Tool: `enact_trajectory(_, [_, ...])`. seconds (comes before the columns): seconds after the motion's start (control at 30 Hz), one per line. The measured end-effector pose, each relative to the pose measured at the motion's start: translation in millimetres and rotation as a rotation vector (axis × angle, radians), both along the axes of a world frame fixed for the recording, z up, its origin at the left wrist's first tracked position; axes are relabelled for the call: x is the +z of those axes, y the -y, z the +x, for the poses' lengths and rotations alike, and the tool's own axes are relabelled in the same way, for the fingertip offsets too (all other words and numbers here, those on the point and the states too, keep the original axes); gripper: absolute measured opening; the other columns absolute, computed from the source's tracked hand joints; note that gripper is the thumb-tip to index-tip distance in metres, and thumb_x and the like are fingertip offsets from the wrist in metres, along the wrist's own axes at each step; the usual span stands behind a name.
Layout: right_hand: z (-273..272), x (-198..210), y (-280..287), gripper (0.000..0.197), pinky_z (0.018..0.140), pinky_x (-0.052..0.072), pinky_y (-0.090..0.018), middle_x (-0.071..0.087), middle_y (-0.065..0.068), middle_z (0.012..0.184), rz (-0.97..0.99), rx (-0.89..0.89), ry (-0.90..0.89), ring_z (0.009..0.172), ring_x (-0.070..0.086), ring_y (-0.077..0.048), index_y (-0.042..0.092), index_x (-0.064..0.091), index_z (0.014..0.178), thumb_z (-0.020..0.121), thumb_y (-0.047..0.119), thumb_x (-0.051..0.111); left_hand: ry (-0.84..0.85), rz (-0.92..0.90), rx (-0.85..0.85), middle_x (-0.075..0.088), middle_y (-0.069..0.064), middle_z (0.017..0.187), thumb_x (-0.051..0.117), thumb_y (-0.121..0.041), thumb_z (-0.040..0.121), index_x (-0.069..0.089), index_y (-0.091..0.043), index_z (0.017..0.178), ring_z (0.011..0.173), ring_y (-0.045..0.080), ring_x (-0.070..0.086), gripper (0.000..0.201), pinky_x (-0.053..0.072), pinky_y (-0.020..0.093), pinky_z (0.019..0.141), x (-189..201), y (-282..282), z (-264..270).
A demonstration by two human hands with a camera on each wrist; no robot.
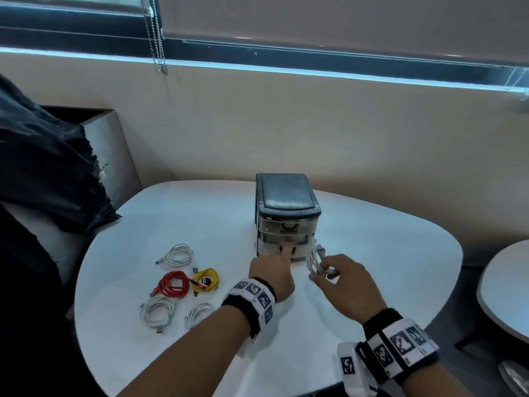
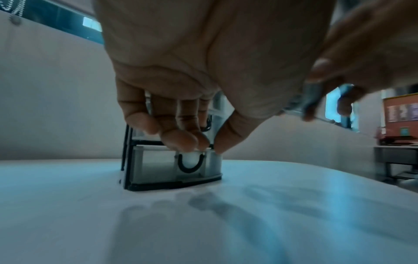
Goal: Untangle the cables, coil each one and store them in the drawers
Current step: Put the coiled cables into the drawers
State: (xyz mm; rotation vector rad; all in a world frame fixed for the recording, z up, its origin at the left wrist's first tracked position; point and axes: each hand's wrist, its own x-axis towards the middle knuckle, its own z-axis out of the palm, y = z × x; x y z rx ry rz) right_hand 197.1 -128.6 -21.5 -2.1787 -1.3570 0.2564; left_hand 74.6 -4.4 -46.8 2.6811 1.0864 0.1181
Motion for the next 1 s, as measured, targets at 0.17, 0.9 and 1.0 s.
enact_trajectory(0.17, [-1.7, 27.2, -34.9, 0.023, 0.073, 0.051, -0.033, 0.067, 0.007, 0.089, -0.028, 0.117, 0.013, 0.08, 0.064, -0.016, 0.028, 0.06, 0.08, 0.087, 0.049, 0.066, 0.387, 0.128, -0.05, 0.067, -0.005, 0.098, 0.048, -0.034, 0.09, 0.064, -0.024, 0.104, 0.087, 0.021, 0.063, 0.024, 0.048, 0.032, 0.071, -0.6, 17.0, -23.1])
enact_trajectory(0.9, [-34.5, 0.2, -103.7, 0.008, 0.064, 0.043, -0.028, 0.067, -0.001, 0.091, -0.158, -0.05, 0.277, 0.08, 0.061, -0.026, 0.019, 0.055, 0.089, 0.083, 0.023, 0.059, 0.56, -0.43, 0.096, 0.041, -0.01, 0.15, 0.05, -0.015, 0.088, 0.028, -0.032, 0.15, 0.106, 0.022, 0.064, 0.068, 0.045, 0.029, 0.095, 2.0, -32.0, -41.5])
enact_trajectory(1.0, [-38.4, -7.7, -102.0, 0.011, 0.067, 0.044, -0.029, 0.068, -0.004, 0.089, -0.183, -0.004, 0.242, 0.081, 0.061, -0.027, 0.02, 0.053, 0.079, 0.087, 0.025, 0.056, 0.591, -0.471, 0.088, 0.052, -0.015, 0.138, 0.051, -0.013, 0.088, 0.033, -0.04, 0.145, 0.096, 0.02, 0.067, 0.066, 0.048, 0.029, 0.089, 3.8, -32.3, -43.2])
